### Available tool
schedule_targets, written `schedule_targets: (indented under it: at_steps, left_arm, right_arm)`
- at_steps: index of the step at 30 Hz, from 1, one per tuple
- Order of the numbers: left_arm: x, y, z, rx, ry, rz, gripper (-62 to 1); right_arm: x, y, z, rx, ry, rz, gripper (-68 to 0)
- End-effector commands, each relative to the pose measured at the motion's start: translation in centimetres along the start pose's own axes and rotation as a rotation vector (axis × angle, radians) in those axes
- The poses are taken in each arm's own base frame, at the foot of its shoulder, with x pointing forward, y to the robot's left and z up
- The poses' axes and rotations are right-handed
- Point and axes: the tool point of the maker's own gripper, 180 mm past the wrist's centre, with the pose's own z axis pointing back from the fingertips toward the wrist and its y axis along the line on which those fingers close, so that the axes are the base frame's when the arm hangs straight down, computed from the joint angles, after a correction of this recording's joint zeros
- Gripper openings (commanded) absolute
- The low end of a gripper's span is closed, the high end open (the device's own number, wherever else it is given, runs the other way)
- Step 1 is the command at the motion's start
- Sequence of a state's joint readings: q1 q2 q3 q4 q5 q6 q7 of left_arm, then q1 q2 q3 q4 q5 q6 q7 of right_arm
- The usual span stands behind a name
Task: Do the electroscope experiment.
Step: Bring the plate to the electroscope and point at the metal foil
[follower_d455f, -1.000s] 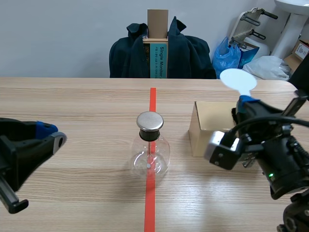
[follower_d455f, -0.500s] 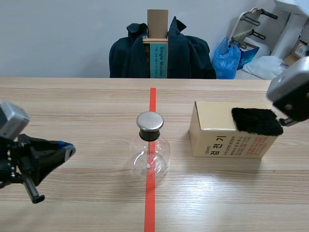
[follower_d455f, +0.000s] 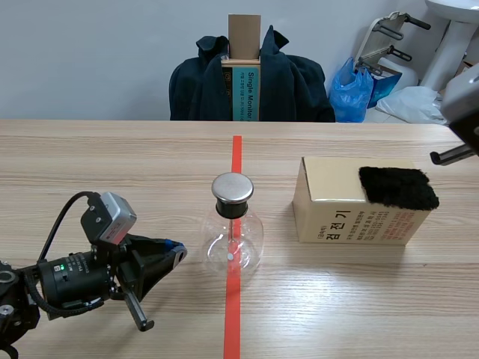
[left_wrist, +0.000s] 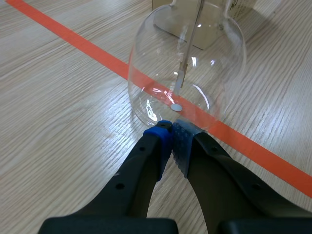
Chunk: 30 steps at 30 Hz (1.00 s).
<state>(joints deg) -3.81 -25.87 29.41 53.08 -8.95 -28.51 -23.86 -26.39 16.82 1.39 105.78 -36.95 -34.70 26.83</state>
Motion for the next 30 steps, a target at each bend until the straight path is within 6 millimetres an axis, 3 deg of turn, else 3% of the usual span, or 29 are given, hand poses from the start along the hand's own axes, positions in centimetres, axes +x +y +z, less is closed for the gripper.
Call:
schedule_targets:
  at_steps: [1,9,17,30]
  left_arm:
    - [1.4,0.4,-0.2,0.011,-0.045,-0.009,-58.2]
    - [1.3,0.0,-0.6,0.006,-0.043,-0.021,-58.2]
    - [1.4,0.2,-0.6,0.018,-0.045,-0.025,-58.2]
    - [1.4,0.8,-0.6,0.054,-0.045,-0.042,-58.2]
  right_arm:
    - [0.5,-0.8,-0.4,-0.024,-0.033,0.010,-66.8]
    - [1.8,1.4,-0.3,0.094,-0.091,-0.066,-66.9]
    - [4.7,3.4,0.7,0.218,-0.251,-0.149,-66.9]
    - [4.0,12.4,5.2,0.545,-0.303,0.000,-66.9]
